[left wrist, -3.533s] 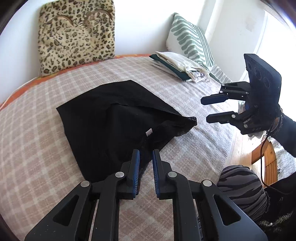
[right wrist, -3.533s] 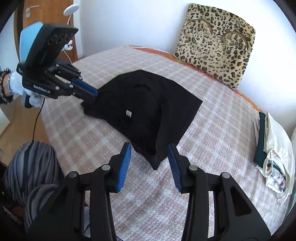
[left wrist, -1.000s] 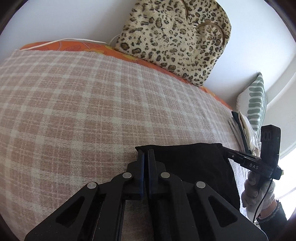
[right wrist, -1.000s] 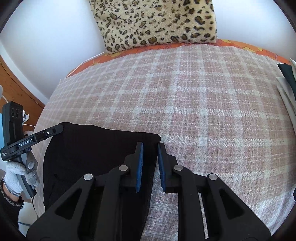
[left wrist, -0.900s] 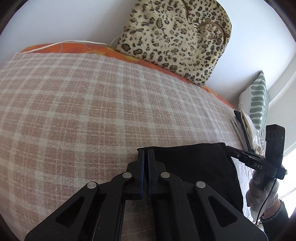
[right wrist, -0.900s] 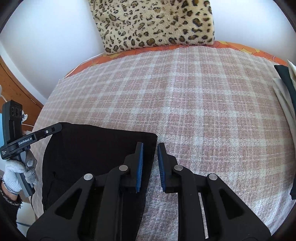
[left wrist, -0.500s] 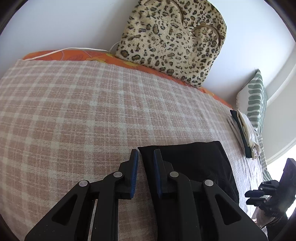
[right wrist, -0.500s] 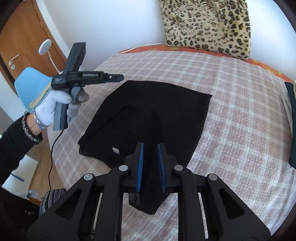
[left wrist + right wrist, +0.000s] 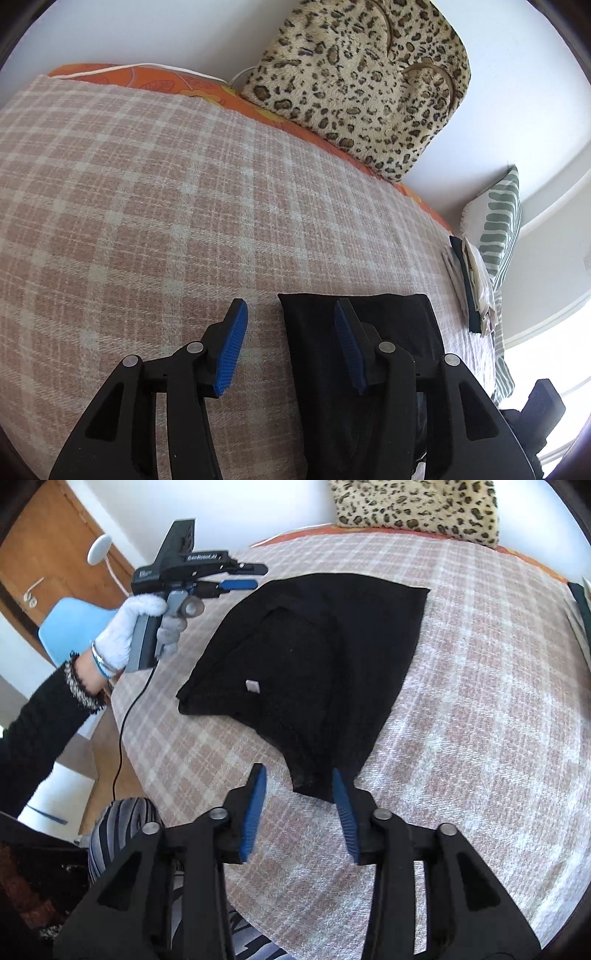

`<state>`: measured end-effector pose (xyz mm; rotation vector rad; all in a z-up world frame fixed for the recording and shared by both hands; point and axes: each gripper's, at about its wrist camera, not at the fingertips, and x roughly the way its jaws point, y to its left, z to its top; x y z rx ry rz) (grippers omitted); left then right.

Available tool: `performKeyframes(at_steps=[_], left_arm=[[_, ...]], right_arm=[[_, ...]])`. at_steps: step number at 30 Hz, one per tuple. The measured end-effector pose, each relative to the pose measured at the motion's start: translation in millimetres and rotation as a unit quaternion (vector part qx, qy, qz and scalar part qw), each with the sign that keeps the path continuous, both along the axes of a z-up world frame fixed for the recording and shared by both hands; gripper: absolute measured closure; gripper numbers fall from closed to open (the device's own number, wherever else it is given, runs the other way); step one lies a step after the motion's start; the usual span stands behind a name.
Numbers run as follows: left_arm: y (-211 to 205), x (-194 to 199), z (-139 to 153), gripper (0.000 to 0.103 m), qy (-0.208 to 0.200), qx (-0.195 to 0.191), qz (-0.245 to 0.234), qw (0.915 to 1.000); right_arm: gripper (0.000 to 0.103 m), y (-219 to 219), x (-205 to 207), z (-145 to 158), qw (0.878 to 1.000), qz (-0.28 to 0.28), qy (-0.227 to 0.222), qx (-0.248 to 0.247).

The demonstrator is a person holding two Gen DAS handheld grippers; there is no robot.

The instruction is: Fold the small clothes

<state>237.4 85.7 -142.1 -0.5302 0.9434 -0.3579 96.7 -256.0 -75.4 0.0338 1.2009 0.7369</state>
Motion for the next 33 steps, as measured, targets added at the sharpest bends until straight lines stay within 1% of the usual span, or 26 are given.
performKeyframes(at_steps=[1,3,7,10,14,16,18,21,23,25,27,29,30,31,33], left_arm=[[1.1,1.5,-2.1,0.056,0.003,-0.006,0.001,1.0],[1.3,3.7,-6.1,0.056,0.008,-0.012,-0.002,0.9999],[1.5,7.7,-13.6,0.056,0.015,-0.035,-0.003,0.9993],[3.7,10.0,-15.1,0.056,0.014,-0.052,-0.003,0.9986],[2.3,11.4,-17.6,0.056,0.01,-0.069,-0.013,0.9975],[0.1,11.6,-18.9,0.056,0.008,-0.078,-0.017,0.9968],[-2.7,11.0,-19.2,0.056,0.004,-0.083,-0.023,0.9963],[-6.9,11.3,-21.9,0.056,0.007,-0.101,-0.039,0.9941],[-7.7,10.6,-21.5,0.056,0.002,-0.101,-0.037,0.9942],[-6.2,9.8,-22.7,0.056,0.002,-0.109,-0.032,0.9935],[-6.1,9.6,-22.7,0.056,0.002,-0.113,-0.031,0.9931],[-7.9,10.4,-22.4,0.059,0.001,-0.109,-0.034,0.9934],[-9.3,10.8,-22.1,0.064,0.0,-0.103,-0.033,0.9941],[-10.9,11.3,-22.4,0.068,0.001,-0.095,-0.031,0.995],[-16.1,13.2,-24.9,0.09,0.005,-0.086,-0.036,0.9956]], right_arm=[[0.051,-7.8,3.7,0.5,1.0,-0.022,0.002,0.009],[0.051,-21.1,11.8,-3.2,0.998,-0.059,0.018,0.025],[0.051,-42.7,26.3,-24.0,0.987,-0.119,0.083,0.075],[0.05,-51.6,29.3,-33.4,0.977,-0.141,0.108,0.121],[0.049,-57.7,34.9,-41.8,0.959,-0.16,0.145,0.184],[0.049,-57.4,37.8,-41.5,0.953,-0.165,0.152,0.202],[0.049,-52.7,39.3,-39.0,0.953,-0.166,0.15,0.206],[0.049,-44.7,41.8,-36.8,0.951,-0.16,0.152,0.216],[0.05,-34.0,46.2,-35.7,0.952,-0.156,0.146,0.22],[0.05,-22.1,48.7,-35.4,0.955,-0.151,0.138,0.217],[0.05,-12.0,51.7,-36.2,0.955,-0.144,0.139,0.219],[0.051,-9.1,54.1,-37.8,0.953,-0.143,0.146,0.224],[0.053,-6.6,55.0,-38.0,0.955,-0.146,0.144,0.216],[0.058,-6.5,55.5,-39.2,0.955,-0.147,0.144,0.214],[0.068,-9.3,55.5,-43.5,0.952,-0.157,0.149,0.216]])
